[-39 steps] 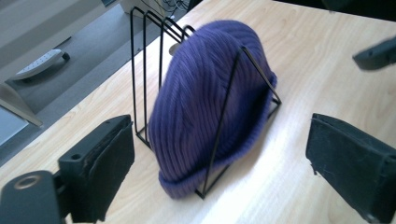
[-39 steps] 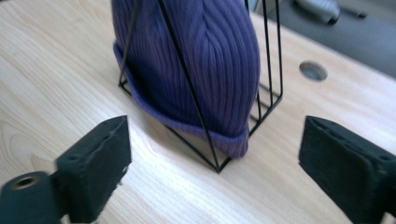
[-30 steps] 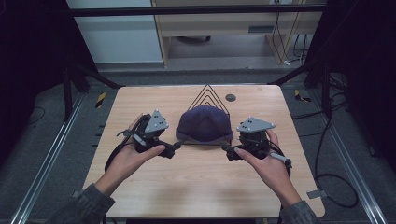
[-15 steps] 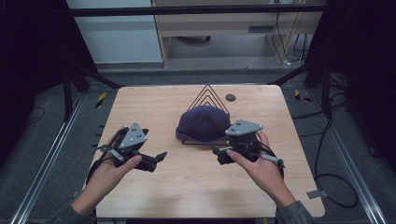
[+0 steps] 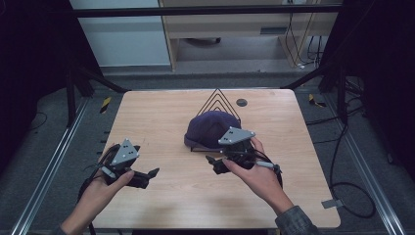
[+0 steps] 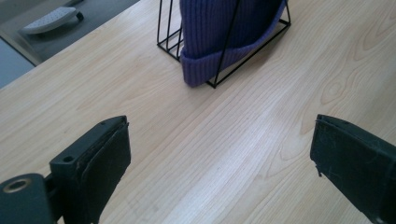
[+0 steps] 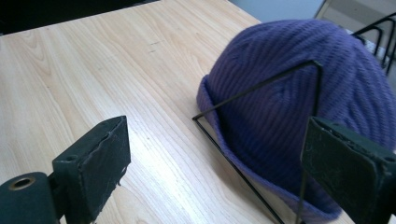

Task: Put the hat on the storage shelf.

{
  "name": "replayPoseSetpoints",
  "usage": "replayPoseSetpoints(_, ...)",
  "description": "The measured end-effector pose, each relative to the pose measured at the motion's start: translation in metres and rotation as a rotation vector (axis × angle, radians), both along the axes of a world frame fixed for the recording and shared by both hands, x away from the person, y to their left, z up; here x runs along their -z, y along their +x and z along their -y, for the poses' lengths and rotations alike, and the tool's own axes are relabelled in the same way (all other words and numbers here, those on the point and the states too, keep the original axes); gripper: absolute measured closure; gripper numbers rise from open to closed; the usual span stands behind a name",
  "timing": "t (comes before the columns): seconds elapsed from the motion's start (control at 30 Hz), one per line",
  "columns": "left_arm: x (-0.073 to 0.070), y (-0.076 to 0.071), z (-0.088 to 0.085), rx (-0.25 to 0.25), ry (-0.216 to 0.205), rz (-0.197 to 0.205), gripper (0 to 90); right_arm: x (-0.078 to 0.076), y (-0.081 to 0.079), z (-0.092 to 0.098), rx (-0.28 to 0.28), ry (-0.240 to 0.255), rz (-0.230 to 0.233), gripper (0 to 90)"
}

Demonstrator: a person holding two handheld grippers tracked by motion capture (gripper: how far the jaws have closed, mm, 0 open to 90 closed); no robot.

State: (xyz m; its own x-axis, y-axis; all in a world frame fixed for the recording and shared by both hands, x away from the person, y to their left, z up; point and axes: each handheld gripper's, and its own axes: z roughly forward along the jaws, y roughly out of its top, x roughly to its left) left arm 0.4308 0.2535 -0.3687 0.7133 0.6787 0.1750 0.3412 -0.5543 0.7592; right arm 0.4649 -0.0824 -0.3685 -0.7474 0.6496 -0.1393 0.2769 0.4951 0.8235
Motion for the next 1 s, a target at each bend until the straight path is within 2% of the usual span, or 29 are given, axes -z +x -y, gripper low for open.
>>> replayPoseSetpoints(0.17, 0.006, -0.001, -0.013, -0.029, 0.004, 0.008, 4.7, 0.004, 0.002, -0.008, -0.008, -0.007, -0.004, 8.6)
replayPoseSetpoints(0.37, 0.022, 0.001, -0.024, -0.051, 0.022, -0.020, 4.6, 0.022, 0.009, -0.024, -0.019, -0.024, -0.048, 10.0)
replayPoseSetpoints(0.43, 0.029, 0.002, -0.026, -0.050, 0.041, -0.030, 4.7, 0.030, 0.010, -0.030, -0.023, -0.035, -0.065, 10.3)
replayPoseSetpoints(0.47, 0.037, 0.003, -0.028, -0.048, 0.063, -0.043, 4.6, 0.038, 0.011, -0.035, -0.032, -0.043, -0.078, 11.4)
replayPoseSetpoints(0.5, 0.037, 0.003, -0.028, -0.048, 0.063, -0.043, 4.7, 0.042, 0.011, -0.037, -0.035, -0.049, -0.093, 11.7)
replayPoseSetpoints(0.53, 0.045, 0.006, -0.031, -0.057, 0.054, -0.053, 4.7, 0.047, 0.012, -0.040, -0.039, -0.062, -0.104, 11.7)
replayPoseSetpoints(0.57, 0.045, 0.006, -0.031, -0.057, 0.054, -0.053, 4.8, 0.047, 0.012, -0.040, -0.039, -0.062, -0.104, 11.7)
replayPoseSetpoints(0.6, 0.049, 0.008, -0.033, -0.061, 0.046, -0.061, 4.8, 0.056, 0.012, -0.046, -0.048, -0.094, -0.115, 12.4)
replayPoseSetpoints(0.67, 0.057, 0.012, -0.034, -0.069, 0.056, -0.074, 4.8, 0.064, 0.014, -0.051, -0.055, -0.102, -0.137, 12.6)
replayPoseSetpoints(0.7, 0.061, 0.013, -0.035, -0.070, 0.056, -0.082, 4.8, 0.064, 0.014, -0.051, -0.055, -0.102, -0.137, 12.6)
replayPoseSetpoints(0.73, 0.070, 0.016, -0.036, -0.077, 0.048, -0.105, 4.8, 0.072, 0.015, -0.056, -0.064, -0.123, -0.158, 12.7)
replayPoseSetpoints(0.87, 0.085, 0.022, -0.038, -0.092, 0.030, -0.134, 4.9, 0.083, 0.019, -0.064, -0.071, -0.148, -0.180, 12.9)
replayPoseSetpoints(0.9, 0.094, 0.025, -0.039, -0.103, 0.033, -0.137, 4.8, 0.088, 0.023, -0.068, -0.065, -0.136, -0.187, 13.3)
replayPoseSetpoints(0.93, 0.094, 0.025, -0.039, -0.103, 0.033, -0.137, 4.8, 0.088, 0.023, -0.068, -0.065, -0.136, -0.187, 13.3)
replayPoseSetpoints(0.97, 0.099, 0.028, -0.040, -0.116, 0.051, -0.131, 4.8, 0.092, 0.025, -0.070, -0.060, -0.125, -0.199, 13.2)
replayPoseSetpoints(1.0, 0.102, 0.030, -0.042, -0.128, 0.050, -0.126, 4.8, 0.096, 0.028, -0.073, -0.054, -0.113, -0.203, 13.4)
